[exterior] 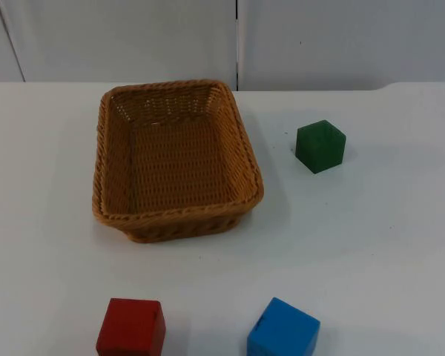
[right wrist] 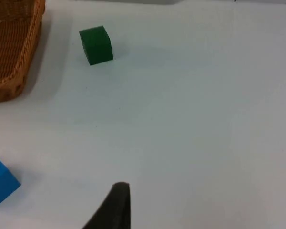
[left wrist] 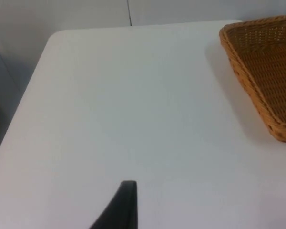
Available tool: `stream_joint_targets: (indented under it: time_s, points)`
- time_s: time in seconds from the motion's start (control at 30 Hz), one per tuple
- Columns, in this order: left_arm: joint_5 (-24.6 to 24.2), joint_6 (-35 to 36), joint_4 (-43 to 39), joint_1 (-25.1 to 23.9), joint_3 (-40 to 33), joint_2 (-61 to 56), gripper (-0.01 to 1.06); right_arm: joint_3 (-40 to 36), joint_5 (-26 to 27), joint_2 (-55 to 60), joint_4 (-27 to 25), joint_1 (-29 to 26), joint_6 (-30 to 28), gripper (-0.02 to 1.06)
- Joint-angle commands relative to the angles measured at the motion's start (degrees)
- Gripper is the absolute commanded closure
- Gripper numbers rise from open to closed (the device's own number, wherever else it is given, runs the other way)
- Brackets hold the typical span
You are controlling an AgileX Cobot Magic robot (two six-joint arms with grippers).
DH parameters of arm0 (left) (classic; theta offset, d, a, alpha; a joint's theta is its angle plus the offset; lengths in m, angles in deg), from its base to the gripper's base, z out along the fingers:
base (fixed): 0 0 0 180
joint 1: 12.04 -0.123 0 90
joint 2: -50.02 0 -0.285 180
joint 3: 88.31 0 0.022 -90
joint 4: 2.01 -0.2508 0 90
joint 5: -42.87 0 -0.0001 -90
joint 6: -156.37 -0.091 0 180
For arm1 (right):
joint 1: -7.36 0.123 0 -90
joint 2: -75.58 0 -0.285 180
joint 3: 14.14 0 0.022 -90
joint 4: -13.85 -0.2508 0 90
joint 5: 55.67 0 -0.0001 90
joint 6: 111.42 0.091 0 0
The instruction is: Pick up one cube with each hand and place exactly two cubes into the same basket, leaving the remaining cube outside.
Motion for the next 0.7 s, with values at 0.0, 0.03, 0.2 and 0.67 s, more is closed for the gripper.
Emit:
stream_joint_targets:
  time_s: [0.0, 0.03, 0.2, 0.67]
  points:
    - [0.3, 0.3, 1.5, -0.1, -0.3, -0.3, 0.0, 0.8, 1.6, 3.5, 0.1, -0.3, 0.2, -0.01]
    - [0.3, 0.3, 1.5, -0.1, -0.3, -0.3, 0.0, 0.8, 1.6, 3.5, 0.1, -0.3, 0.2, -0.01]
    - [0.2, 0.5, 4.6, -0.1, 0.1, -0.3, 0.0, 1.4, 5.5, 9.1, 0.0, -0.3, 0.2, -0.01]
    - [0.0, 0.5, 7.5, -0.1, 2.1, 12.1, 0.0, 3.3, 8.4, 19.3, -1.8, -0.3, -0.2, -0.01]
